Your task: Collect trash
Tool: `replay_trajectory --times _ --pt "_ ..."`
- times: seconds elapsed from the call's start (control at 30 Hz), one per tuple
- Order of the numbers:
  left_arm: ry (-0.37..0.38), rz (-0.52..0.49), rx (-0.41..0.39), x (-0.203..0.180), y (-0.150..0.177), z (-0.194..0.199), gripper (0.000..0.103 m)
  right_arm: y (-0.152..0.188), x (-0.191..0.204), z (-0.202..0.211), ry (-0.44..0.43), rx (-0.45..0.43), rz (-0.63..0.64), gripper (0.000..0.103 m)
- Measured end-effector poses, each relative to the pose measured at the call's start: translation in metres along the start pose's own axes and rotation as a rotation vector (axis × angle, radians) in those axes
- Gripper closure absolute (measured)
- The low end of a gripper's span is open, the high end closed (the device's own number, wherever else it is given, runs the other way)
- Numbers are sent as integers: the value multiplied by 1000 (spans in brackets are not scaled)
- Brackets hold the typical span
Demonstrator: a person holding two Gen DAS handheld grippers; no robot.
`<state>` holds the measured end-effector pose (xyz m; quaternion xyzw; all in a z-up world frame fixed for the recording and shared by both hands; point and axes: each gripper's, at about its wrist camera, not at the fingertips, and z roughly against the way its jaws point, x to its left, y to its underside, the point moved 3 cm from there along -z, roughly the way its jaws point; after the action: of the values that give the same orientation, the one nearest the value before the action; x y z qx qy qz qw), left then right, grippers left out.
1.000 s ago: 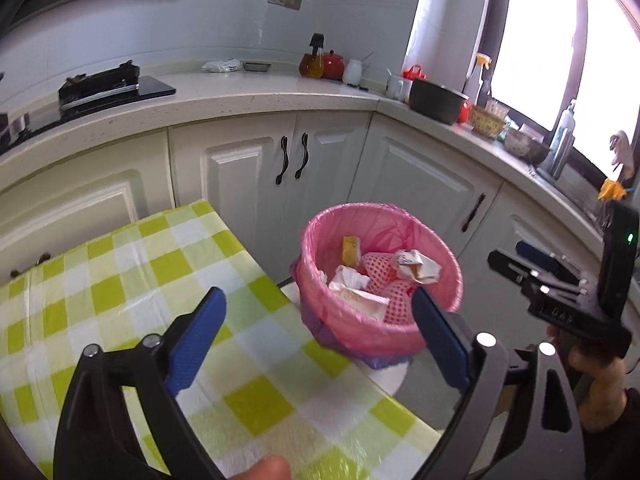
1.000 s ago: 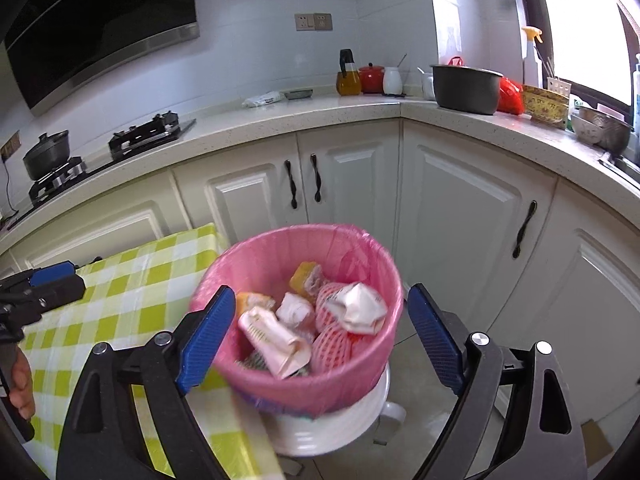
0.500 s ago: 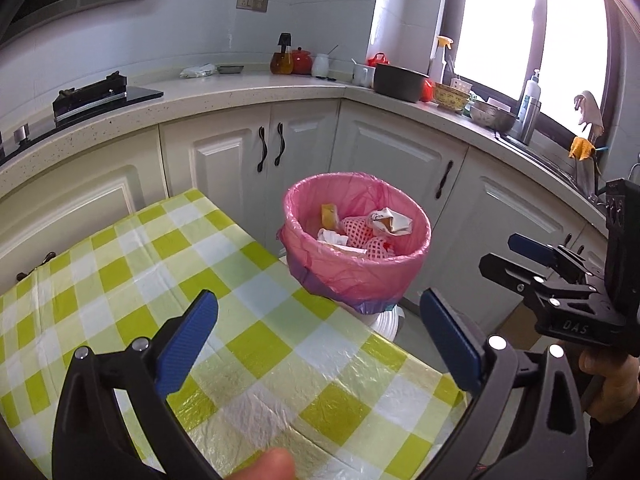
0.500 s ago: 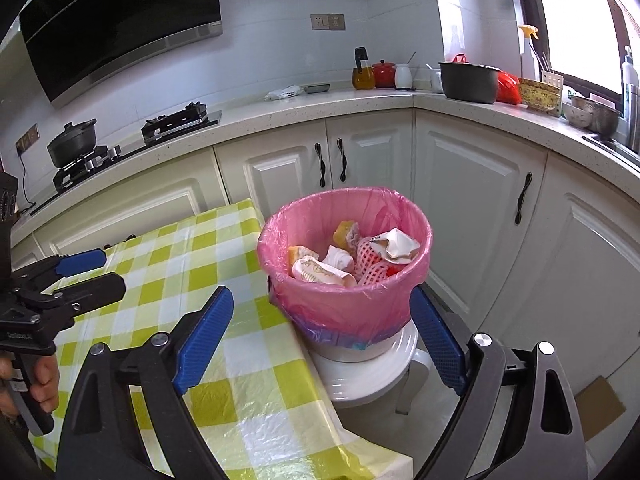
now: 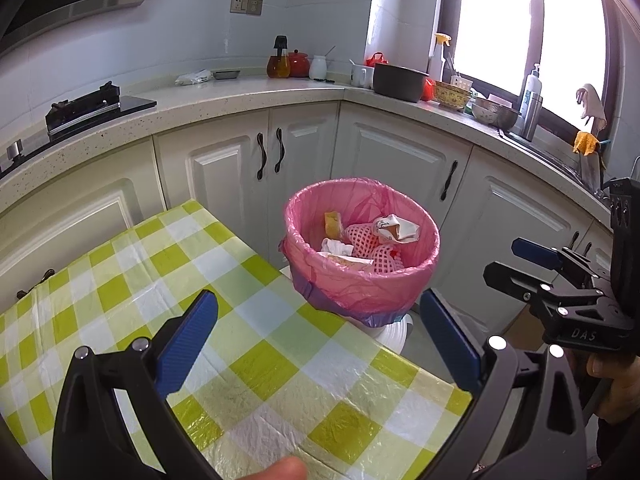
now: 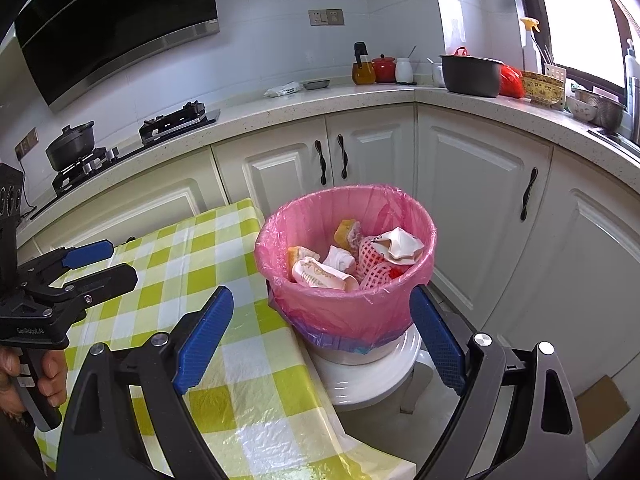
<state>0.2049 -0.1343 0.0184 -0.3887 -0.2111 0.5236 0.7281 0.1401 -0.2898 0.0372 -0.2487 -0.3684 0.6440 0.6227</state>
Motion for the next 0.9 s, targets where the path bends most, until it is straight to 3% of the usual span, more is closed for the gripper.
replay_trajectory --times 0.9 --pt "19 -9 19 -5 -1 -13 5 -1 -4 -4 3 2 -4 18"
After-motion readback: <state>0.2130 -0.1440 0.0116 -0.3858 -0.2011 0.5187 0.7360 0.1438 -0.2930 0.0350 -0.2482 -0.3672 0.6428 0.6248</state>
